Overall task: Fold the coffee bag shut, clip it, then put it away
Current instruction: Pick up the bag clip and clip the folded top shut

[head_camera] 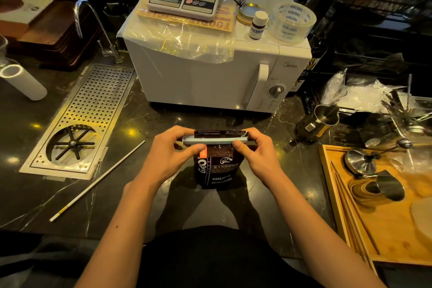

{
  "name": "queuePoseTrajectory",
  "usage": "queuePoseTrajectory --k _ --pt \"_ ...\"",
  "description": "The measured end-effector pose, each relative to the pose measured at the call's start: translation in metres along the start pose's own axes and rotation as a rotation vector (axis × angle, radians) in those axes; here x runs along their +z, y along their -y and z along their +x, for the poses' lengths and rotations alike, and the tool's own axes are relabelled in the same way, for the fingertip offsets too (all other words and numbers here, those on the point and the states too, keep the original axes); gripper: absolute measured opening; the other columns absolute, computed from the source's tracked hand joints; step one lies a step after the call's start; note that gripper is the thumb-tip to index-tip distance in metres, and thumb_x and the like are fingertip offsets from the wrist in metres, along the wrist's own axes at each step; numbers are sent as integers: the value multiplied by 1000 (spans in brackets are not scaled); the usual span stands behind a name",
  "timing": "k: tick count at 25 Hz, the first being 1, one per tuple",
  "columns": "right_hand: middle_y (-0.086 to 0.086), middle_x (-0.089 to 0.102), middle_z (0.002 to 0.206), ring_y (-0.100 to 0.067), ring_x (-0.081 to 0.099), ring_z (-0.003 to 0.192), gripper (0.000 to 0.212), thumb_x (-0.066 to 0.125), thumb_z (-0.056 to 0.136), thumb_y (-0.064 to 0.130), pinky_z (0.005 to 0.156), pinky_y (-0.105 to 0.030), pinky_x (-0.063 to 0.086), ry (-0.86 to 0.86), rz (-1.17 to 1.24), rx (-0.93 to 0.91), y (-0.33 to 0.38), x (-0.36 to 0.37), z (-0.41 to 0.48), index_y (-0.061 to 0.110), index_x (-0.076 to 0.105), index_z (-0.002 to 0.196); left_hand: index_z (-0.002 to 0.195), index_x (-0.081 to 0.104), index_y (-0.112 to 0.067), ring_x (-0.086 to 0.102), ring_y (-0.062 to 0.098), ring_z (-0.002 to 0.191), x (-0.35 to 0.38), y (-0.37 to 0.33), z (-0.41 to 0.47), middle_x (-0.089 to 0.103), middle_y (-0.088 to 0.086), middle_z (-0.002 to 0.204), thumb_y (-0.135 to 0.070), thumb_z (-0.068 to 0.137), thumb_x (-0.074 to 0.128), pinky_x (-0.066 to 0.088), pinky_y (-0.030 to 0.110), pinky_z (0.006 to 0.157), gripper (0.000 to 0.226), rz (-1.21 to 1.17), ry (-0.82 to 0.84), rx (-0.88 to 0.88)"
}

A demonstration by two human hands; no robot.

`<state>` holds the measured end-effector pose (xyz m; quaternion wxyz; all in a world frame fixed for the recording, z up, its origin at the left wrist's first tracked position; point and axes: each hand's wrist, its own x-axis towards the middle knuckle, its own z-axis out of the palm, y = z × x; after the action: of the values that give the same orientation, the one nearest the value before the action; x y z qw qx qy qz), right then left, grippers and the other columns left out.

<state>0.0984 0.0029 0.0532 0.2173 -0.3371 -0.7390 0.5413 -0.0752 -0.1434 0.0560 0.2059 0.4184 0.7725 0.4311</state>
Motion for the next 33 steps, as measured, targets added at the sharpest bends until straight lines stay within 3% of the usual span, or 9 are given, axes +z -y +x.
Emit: queuePoseTrajectory --k 4,8,10,13,16,21,24,28,33 --pt "-12 66 100 -30 64 97 9 67 90 12 83 -51 55 -2 -7 14 -6 -1 -4 17 65 98 91 73 -18 56 8 79 9 -3 1 59 1 86 -23 78 77 48 26 68 14 -76 -56 20" --pt "1 65 105 -21 58 103 20 71 86 22 91 -46 50 4 -159 -61 -3 -5 -1 21 68 106 87 71 -20 58 14 81 7 -1 2 61 4 85 -22 78 77 50 35 69 11 -66 -57 25" --pt "6 64 108 -15 54 105 33 73 84 26 92 -37 47 73 -310 -169 12 -7 3 22 65 116 86 71 -21 58 10 80 6 -2 3 61 4 85 -22 78 77 49 31 69 10 -51 -45 43" --pt "5 64 106 -15 56 103 30 70 86 31 88 -39 49 220 -587 -280 41 0 16 22 66 114 91 72 -18 57 10 79 6 0 3 61 5 84 -23 80 76 46 23 66 13 -53 -31 63" --pt "3 64 108 -17 58 103 28 66 89 32 87 -43 51 351 -772 -285 60 5 29 23 66 115 98 73 -19 57 10 79 3 1 2 60 3 84 -24 82 73 46 22 67 17 -11 -27 68" --pt "1 65 109 -20 60 103 33 66 87 40 83 -43 53 549 -885 -258 76 12 36 23 65 116 104 71 -20 56 11 79 -3 -3 4 58 2 86 -24 86 70 40 15 66 19 54 71 109" --pt "0 66 106 -22 61 101 32 64 88 41 80 -43 53 507 -961 -276 78 21 34 23 65 114 105 71 -19 56 9 80 -9 -2 6 59 2 87 -22 87 69 39 16 65 18 92 101 121" --pt "1 65 104 -21 60 100 26 64 89 35 80 -42 52 351 -976 -313 71 27 27 24 65 112 108 72 -18 57 9 79 -6 0 5 62 1 86 -24 84 72 40 16 66 25 100 8 108" --pt "6 65 105 -18 60 101 31 66 86 45 82 -42 50 396 -868 -212 66 10 26 30 65 113 105 72 -20 59 7 83 -4 1 0 64 -1 87 -24 82 73 42 15 70 24 55 6 114"
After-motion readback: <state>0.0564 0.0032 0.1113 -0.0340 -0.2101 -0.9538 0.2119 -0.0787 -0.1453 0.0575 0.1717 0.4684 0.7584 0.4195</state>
